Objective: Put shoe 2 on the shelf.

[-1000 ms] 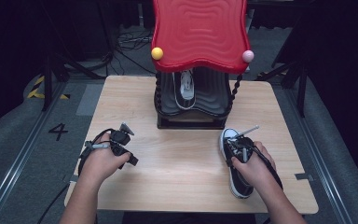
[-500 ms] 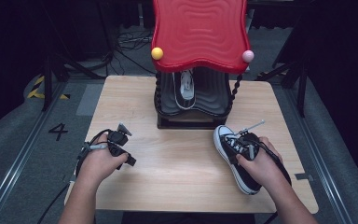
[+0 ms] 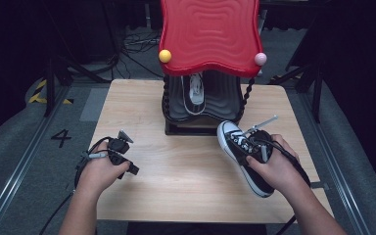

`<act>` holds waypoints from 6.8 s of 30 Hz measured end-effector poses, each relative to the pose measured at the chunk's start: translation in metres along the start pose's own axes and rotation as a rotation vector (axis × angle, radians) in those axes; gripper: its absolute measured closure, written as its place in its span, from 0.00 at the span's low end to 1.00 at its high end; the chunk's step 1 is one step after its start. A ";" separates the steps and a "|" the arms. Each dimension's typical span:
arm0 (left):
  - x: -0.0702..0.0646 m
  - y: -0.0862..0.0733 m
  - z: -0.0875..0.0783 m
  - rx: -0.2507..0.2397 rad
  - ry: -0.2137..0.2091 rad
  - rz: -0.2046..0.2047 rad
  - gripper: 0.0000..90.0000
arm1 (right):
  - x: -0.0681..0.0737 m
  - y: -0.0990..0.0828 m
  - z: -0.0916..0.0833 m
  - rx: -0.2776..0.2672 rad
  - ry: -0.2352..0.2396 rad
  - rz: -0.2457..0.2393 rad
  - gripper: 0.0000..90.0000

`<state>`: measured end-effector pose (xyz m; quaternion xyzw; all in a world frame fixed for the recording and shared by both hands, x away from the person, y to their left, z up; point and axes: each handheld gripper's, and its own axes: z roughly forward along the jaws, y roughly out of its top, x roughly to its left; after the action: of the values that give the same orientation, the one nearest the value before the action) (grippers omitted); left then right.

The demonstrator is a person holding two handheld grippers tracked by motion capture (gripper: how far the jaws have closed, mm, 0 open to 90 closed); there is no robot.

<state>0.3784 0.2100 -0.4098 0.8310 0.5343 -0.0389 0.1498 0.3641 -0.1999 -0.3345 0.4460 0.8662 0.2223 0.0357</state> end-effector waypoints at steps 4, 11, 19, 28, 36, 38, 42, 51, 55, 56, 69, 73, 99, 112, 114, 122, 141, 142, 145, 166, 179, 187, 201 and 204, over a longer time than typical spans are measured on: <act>0.001 -0.001 -0.001 0.000 -0.001 -0.004 0.52 | 0.000 0.014 -0.007 -0.034 -0.010 -0.006 0.98; 0.002 -0.002 -0.002 -0.006 -0.006 -0.007 0.52 | -0.002 0.039 -0.012 -0.087 -0.035 -0.011 0.98; 0.004 -0.003 0.000 -0.002 -0.008 0.001 0.50 | -0.008 0.064 -0.006 -0.134 -0.067 -0.023 0.97; 0.005 -0.003 -0.002 -0.003 -0.009 -0.004 0.50 | -0.011 0.097 0.006 -0.178 -0.126 -0.032 0.97; 0.009 -0.006 -0.001 -0.001 -0.010 -0.011 0.50 | -0.022 0.114 0.024 -0.211 -0.183 -0.048 0.97; 0.010 -0.006 0.000 0.005 -0.007 -0.014 0.50 | -0.024 0.117 0.028 -0.229 -0.188 -0.054 0.97; 0.010 -0.006 -0.001 -0.001 -0.008 -0.016 0.50 | -0.025 0.123 0.035 -0.232 -0.201 -0.062 0.97; 0.011 -0.009 -0.001 0.002 -0.009 -0.022 0.50 | -0.030 0.130 0.043 -0.282 -0.230 -0.071 0.97; 0.013 -0.009 0.000 0.006 -0.011 -0.025 0.50 | -0.031 0.133 0.046 -0.323 -0.243 -0.078 0.97; 0.014 -0.009 0.001 0.010 -0.010 -0.028 0.50 | -0.031 0.135 0.048 -0.324 -0.249 -0.079 0.97; 0.010 -0.001 0.002 0.015 -0.017 -0.009 0.50 | -0.028 0.126 0.044 -0.332 -0.170 -0.109 0.63; 0.005 0.005 0.004 0.020 -0.021 0.008 0.50 | -0.026 0.112 0.029 -0.354 -0.164 -0.106 0.61; -0.005 0.018 0.010 0.030 -0.037 0.040 0.50 | -0.039 0.023 0.001 -0.079 -0.022 -0.105 1.00; 0.006 0.000 0.005 0.020 -0.025 -0.007 0.50 | -0.048 0.037 0.033 -0.093 0.004 -0.082 1.00; 0.007 -0.002 0.005 0.020 -0.023 -0.015 0.50 | -0.046 0.039 0.034 -0.109 0.005 -0.081 1.00; 0.008 -0.004 0.006 0.027 -0.018 -0.020 0.50 | -0.042 0.049 0.039 -0.127 -0.040 -0.079 1.00; 0.003 0.004 0.008 0.029 -0.024 0.005 0.50 | -0.024 0.067 0.052 -0.215 -0.076 -0.078 1.00; 0.003 0.003 0.007 0.027 -0.025 0.005 0.50 | -0.023 0.070 0.055 -0.218 -0.084 -0.076 1.00; 0.003 0.002 0.005 0.022 -0.026 0.007 0.50 | -0.025 0.072 0.056 -0.242 -0.087 -0.064 1.00; 0.011 -0.011 0.001 0.017 -0.025 -0.029 0.50 | -0.032 0.110 0.068 -0.289 -0.180 -0.079 1.00; 0.012 -0.015 0.000 0.010 -0.024 -0.035 0.50 | -0.031 0.114 0.070 -0.269 -0.126 -0.096 1.00; 0.008 -0.008 -0.004 -0.011 -0.027 -0.008 0.50 | -0.032 0.090 0.043 -0.286 -0.069 -0.122 0.82; 0.007 -0.004 -0.010 -0.057 -0.030 0.044 0.47 | -0.066 0.016 -0.001 -0.285 -0.056 -0.092 0.60; 0.008 -0.003 -0.009 -0.060 -0.035 0.055 0.46 | -0.075 0.002 -0.005 -0.265 -0.054 -0.079 0.57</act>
<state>0.3782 0.2206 -0.4031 0.8397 0.5096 -0.0335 0.1849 0.4094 -0.2597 -0.3398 0.4089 0.8448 0.3212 0.1265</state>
